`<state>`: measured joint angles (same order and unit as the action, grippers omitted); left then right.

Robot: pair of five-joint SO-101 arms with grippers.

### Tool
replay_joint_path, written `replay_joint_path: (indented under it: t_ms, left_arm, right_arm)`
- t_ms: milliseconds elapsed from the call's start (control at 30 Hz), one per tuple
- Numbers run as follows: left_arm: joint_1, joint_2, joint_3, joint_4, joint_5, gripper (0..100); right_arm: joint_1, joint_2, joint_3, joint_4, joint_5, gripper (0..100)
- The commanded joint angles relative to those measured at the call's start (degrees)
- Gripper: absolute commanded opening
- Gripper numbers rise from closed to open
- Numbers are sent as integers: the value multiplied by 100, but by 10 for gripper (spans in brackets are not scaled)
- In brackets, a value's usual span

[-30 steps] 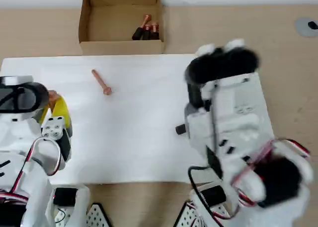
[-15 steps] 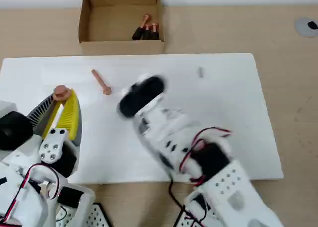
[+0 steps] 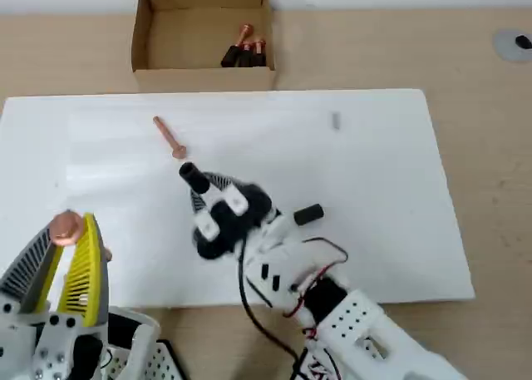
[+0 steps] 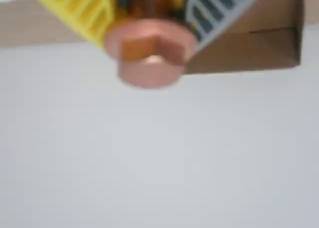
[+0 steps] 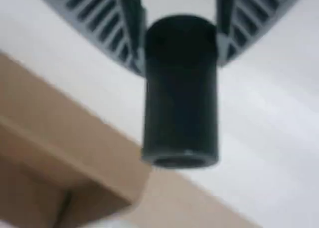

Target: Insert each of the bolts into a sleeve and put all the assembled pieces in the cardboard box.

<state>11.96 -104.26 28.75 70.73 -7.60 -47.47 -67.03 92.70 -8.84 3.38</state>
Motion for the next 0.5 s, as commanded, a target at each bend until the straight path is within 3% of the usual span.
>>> replay_joint_path:
  t_ms: [0,167,467]
  left_arm:
    - [18,-22,114,-325,-246,6]
    - [70,4,686,-923,-440,6]
    - [79,4,2207,-2233,-413,6]
  right_arm:
    - [-303,-277,426,-967,-141,10]
    - [-462,-418,418,-1169,-1073,10]
    - [-453,-426,426,-1178,-1987,10]
